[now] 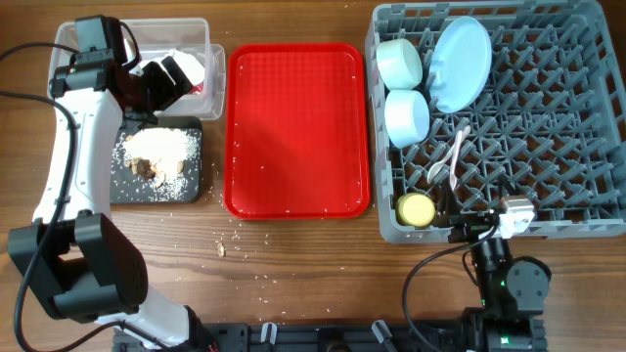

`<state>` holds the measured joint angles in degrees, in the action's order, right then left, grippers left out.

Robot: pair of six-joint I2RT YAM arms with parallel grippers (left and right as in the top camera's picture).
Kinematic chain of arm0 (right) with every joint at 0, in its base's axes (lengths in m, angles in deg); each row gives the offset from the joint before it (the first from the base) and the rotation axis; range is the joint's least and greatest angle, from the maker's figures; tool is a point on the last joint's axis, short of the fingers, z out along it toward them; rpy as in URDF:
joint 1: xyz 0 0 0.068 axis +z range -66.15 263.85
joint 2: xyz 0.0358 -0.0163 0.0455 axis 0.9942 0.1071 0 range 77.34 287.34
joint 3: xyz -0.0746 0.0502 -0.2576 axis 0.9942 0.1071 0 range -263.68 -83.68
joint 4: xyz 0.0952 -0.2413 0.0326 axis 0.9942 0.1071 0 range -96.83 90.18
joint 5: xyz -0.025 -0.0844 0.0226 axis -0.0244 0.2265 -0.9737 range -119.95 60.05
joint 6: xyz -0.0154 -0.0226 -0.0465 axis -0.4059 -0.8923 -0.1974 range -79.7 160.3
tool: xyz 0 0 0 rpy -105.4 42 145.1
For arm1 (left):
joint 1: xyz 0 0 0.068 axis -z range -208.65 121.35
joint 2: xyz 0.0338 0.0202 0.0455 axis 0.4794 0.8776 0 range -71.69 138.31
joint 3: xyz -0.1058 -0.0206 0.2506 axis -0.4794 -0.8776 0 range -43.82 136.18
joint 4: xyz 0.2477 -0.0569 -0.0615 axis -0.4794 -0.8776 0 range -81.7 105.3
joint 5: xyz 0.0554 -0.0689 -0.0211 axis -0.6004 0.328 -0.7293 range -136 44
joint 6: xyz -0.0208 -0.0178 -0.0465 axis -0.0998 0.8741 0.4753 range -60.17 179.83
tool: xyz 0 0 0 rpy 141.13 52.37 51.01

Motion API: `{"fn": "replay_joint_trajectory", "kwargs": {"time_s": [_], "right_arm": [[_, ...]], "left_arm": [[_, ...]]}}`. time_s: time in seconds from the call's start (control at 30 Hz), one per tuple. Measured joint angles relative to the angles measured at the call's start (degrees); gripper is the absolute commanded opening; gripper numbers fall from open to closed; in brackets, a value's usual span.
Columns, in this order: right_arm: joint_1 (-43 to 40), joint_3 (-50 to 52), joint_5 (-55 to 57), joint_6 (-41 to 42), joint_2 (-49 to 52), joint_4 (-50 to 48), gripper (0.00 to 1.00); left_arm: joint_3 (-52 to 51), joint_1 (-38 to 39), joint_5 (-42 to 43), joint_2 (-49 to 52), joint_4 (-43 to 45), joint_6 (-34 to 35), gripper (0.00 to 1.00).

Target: Sort waste into correct bins and load items into the dishwasher rack

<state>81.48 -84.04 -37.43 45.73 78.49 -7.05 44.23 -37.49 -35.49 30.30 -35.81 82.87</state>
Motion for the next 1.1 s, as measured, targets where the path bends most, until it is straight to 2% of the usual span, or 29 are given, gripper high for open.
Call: {"fn": "replay_joint_trajectory", "kwargs": {"time_s": [0.63,0.73,0.83,0.9,1.0,1.07,1.1], "right_arm": [[0.0,0.0,0.0,-0.37,2.38,0.0,1.0],[0.0,0.0,-0.02,-0.37,2.4,0.0,1.0],[0.0,0.0,-0.02,-0.39,2.4,0.0,1.0],[0.0,0.0,-0.02,-0.39,2.43,0.0,1.0],[0.0,0.0,-0.02,-0.39,2.47,0.0,1.0],[0.0,0.0,-0.02,-0.39,2.51,0.02,1.0],[0.0,0.0,0.0,-0.39,2.56,0.02,1.0]], "left_arm": [[0.0,-0.07,-0.24,0.0,1.49,1.31,1.0],[-0.02,-0.22,-11.21,-0.98,4.11,8.04,1.0],[-0.02,1.27,-23.47,-7.76,4.2,10.43,1.0],[0.02,2.56,-30.29,-18.38,3.39,10.95,1.0],[-0.11,2.49,-33.03,-28.65,3.54,9.62,1.0],[-2.36,2.47,-33.03,-34.21,6.03,7.32,1.0],[-6.82,2.47,-31.87,-38.53,10.08,4.68,1.0]]}}
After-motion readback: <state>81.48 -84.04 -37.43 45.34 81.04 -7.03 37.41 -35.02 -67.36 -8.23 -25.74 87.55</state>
